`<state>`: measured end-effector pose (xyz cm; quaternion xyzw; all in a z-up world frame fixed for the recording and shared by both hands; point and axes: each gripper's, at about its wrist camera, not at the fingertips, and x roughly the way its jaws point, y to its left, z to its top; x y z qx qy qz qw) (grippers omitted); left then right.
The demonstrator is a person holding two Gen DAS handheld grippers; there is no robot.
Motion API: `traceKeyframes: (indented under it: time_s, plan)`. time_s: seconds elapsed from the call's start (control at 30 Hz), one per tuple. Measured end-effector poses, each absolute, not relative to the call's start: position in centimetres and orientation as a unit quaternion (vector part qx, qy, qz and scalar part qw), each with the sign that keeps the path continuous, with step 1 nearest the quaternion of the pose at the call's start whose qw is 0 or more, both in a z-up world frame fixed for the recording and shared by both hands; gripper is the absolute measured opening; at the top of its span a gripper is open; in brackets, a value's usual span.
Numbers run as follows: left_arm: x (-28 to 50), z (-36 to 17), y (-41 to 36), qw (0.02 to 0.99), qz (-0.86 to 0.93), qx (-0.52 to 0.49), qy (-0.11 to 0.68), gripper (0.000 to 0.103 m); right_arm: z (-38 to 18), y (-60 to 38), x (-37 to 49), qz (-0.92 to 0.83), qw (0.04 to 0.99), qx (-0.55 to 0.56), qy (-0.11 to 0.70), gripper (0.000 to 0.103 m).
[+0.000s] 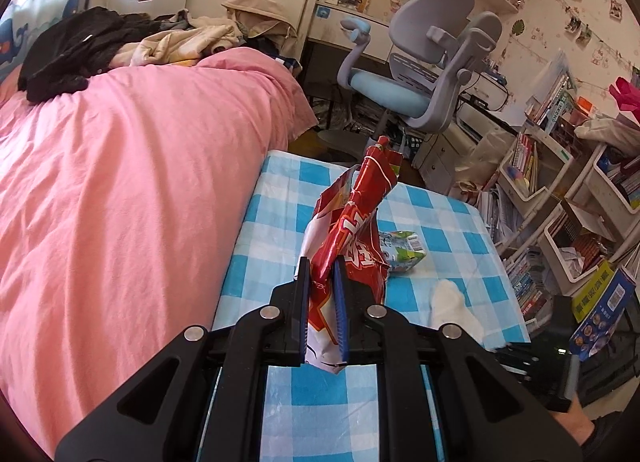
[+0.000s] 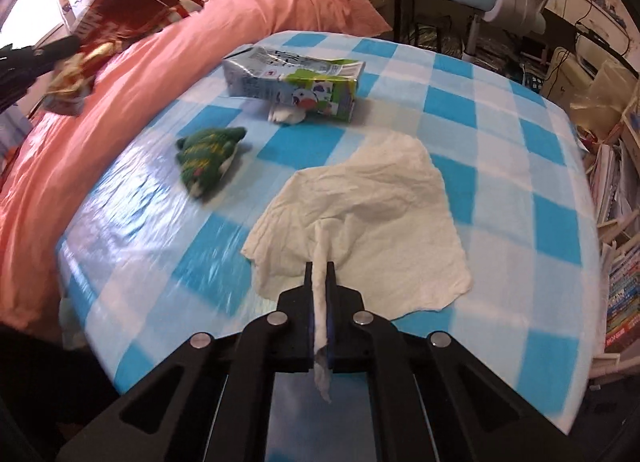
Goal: Collect trash
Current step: 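Hold the red bag in the left gripper while the right reaches the white tissue, then grasp the white tissue on the table with the right gripper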
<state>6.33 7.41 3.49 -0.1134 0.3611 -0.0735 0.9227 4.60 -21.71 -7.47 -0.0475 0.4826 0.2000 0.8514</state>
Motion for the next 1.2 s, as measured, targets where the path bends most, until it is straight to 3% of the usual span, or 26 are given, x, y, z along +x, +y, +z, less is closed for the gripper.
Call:
traceKeyframes:
  time_s: [0.27, 0.47, 0.5, 0.57, 0.6, 0.63, 1.03, 1.2]
  plan:
    - [3.5, 1.5, 5.9, 0.913, -0.087, -0.106, 0.384, 0.011, -5.0, -23.8, -0.5, 0.213, 0.861, 0.001, 0.462, 0.004]
    - [0.5, -0.4, 4.5, 0.906, -0.090, -0.091, 0.404, 0.011, -6.3, -22.6, -0.9, 0.228, 0.844, -0.017, 0.484, 0.005]
    - [0.3, -0.6, 4.2, 0.905, -0.091, -0.088, 0.406, 0.011, -6.8, -22.5, -0.9, 0.224, 0.842, -0.029, 0.490, 0.008]
    - [0.3, -0.7, 4.0, 0.905, -0.093, -0.084, 0.408, 0.011, -7.5, -22.2, -1.0, 0.210, 0.841, -0.056, 0.496, 0.036]
    - [0.3, -0.8, 3.9, 0.904, -0.094, -0.085, 0.408, 0.011, -7.5, -22.2, -1.1, 0.203, 0.846, -0.064, 0.489, 0.067]
    - [0.4, -0.8, 3.8, 0.904, -0.095, -0.086, 0.408, 0.011, -7.3, -22.1, -1.2, 0.196, 0.854, -0.075, 0.476, 0.076]
    - [1.1, -0.1, 2.9, 0.907, -0.110, -0.073, 0.401, 0.011, -8.9, -21.5, 2.2, 0.188, 0.858, -0.035, 0.477, 0.092]
    - [1.2, -0.1, 2.8, 0.907, -0.109, -0.074, 0.401, 0.012, -9.8, -19.4, 2.4, 0.185, 0.855, -0.086, 0.477, 0.095]
